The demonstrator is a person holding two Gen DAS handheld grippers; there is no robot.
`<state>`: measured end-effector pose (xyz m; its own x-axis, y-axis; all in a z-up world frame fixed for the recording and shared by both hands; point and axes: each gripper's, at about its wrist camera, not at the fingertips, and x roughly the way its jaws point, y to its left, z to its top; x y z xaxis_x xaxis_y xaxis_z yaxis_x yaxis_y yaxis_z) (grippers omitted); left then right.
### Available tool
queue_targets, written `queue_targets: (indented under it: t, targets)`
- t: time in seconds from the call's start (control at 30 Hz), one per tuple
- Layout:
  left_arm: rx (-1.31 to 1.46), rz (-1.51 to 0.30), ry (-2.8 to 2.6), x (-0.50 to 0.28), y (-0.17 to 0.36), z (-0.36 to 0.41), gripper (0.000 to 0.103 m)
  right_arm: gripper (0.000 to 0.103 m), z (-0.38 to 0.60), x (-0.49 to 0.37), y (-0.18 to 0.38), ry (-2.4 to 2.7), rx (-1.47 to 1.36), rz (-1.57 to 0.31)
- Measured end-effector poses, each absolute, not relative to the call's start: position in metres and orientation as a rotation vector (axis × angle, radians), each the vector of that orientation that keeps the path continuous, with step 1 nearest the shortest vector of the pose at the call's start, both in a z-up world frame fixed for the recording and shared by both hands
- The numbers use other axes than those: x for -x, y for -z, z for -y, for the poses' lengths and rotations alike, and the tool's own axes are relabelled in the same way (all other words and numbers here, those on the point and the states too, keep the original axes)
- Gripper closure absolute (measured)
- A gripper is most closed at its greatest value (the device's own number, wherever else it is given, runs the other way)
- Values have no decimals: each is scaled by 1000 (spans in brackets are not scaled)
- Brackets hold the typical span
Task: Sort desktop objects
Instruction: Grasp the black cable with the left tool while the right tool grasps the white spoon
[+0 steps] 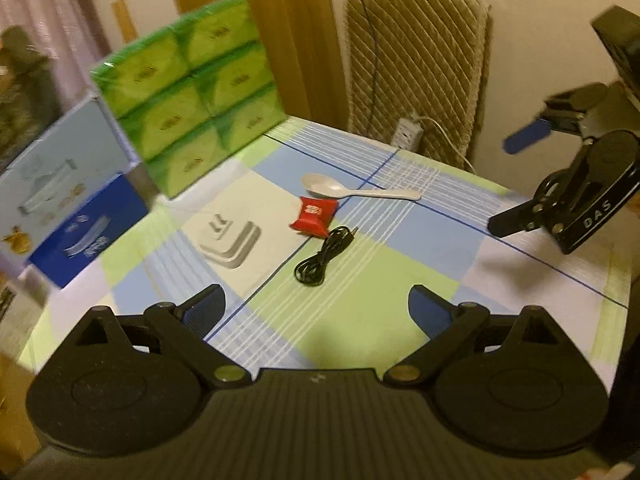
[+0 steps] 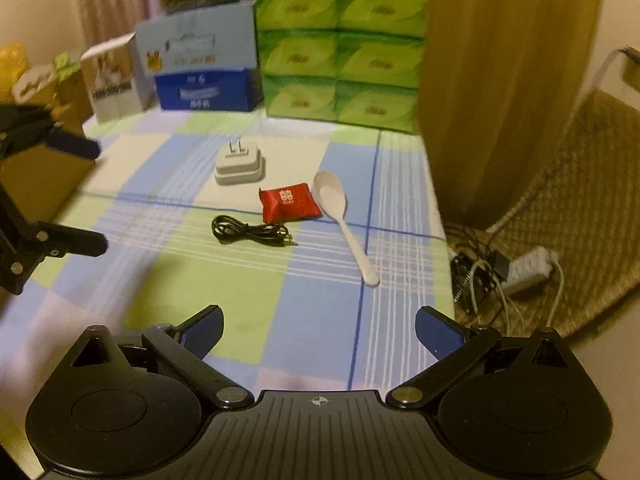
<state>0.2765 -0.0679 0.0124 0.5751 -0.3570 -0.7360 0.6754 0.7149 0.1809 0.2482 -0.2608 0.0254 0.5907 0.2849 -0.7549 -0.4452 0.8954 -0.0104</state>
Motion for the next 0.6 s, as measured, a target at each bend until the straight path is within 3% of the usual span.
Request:
queue_targets:
  t: [0.03,0.13,0.3,0.43,0.6]
  targets:
    - [-482,-755,642,-285,-8,71,11,17,260,-256,-21,-444,220,-844]
    - [-465,-809,660,-310,6,79,18,33,256,-278,-7,-487,284,-868]
    - [-498,-818,696,-338,30,93,24,42,258,-313,14,-506,329,-878]
    - [-527,-813,711,-353,48,104,26,59,259,-336,26,-510,327,-895]
    - [-503,-835,731,-371,66,113,30,61,253,-354,36,-531,348,-895]
